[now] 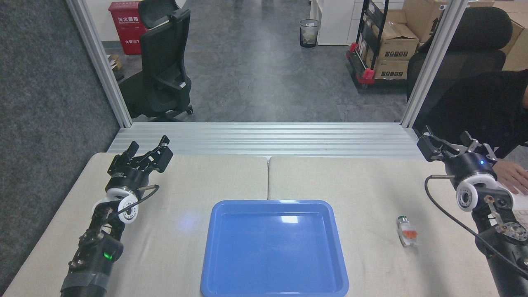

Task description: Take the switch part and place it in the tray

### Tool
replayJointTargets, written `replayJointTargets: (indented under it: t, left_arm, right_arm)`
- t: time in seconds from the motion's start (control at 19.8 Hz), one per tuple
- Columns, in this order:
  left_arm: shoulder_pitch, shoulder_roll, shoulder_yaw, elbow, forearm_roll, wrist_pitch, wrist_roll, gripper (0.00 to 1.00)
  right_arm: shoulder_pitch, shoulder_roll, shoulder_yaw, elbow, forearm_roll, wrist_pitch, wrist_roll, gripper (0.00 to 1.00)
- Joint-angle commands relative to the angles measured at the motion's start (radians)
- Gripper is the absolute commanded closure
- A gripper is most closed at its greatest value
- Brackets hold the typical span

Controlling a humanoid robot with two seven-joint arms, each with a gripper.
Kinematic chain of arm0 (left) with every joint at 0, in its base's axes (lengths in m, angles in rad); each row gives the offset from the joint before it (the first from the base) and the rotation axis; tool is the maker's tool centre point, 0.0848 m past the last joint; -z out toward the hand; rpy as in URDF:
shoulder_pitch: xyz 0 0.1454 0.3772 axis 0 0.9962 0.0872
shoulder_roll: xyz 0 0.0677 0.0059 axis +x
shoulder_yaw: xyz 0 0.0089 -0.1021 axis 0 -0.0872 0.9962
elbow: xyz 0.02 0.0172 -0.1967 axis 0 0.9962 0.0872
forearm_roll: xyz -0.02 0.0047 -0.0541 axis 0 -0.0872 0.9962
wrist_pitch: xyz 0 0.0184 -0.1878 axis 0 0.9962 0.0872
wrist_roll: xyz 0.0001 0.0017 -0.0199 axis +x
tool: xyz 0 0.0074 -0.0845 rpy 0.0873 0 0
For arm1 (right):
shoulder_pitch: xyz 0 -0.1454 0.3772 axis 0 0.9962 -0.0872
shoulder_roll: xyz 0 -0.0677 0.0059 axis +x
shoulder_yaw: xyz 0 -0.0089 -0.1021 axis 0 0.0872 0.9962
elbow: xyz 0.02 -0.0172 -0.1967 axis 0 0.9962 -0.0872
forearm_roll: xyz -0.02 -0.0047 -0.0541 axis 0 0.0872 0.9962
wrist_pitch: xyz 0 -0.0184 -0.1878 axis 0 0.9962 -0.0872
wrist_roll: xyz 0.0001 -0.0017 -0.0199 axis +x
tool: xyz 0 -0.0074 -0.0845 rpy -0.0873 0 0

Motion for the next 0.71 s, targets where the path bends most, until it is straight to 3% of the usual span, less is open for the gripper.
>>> replayJointTargets:
  t: [0.0,0.66]
  left_arm:
    - [0.0,0.0,-0.025,0.0,0.0,0.0,0.001,0.0]
    - [0.0,0.0,-0.025,0.0,0.0,0.0,0.001,0.0]
  right_arm:
    - [-0.003,-0.011,-0.005,0.0,-0.004,-0.003,-0.001,0.01]
    - [0.006,-0.005,-0.002,-0.03,-0.003,-0.009,-0.004,0.01]
